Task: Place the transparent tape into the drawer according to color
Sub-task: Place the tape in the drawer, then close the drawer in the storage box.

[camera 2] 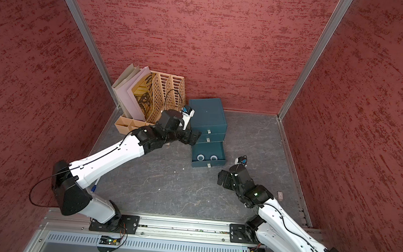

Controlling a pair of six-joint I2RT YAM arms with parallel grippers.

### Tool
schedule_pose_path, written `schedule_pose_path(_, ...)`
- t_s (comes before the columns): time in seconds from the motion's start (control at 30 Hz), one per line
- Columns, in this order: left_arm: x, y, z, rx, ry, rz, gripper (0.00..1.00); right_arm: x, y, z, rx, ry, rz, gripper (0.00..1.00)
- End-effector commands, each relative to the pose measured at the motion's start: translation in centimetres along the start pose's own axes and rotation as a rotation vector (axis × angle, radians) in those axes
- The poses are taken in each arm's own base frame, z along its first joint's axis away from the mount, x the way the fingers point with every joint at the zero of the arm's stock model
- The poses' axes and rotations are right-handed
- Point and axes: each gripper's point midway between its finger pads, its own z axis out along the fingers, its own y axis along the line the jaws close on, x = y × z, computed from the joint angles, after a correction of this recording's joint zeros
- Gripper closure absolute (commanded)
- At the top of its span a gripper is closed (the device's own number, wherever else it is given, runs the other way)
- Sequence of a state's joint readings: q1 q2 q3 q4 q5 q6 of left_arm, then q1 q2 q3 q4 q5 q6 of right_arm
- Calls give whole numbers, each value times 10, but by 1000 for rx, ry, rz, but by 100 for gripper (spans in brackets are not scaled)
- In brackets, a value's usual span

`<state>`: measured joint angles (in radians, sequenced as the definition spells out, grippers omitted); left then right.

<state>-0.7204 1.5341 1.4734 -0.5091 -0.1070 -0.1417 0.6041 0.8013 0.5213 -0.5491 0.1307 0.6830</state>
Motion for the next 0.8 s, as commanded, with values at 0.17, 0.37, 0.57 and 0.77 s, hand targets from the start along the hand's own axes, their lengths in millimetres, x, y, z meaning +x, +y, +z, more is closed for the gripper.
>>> schedule_pose_path(0.17,-29,44,24,-78,63,-156,7,-27,27,-3,-65,-44,-41,1)
schedule_pose_path(0.37,-29,56,50,-68,133,-228,20,-26,28,0,-66,-37,-39,1)
schedule_pose_path(0.57,-19,63,73,-77,174,-248,32,-25,27,3,-66,-33,-35,1)
schedule_pose_path(0.77,-5,63,85,-73,216,-265,44,-24,31,7,-80,-27,-42,2)
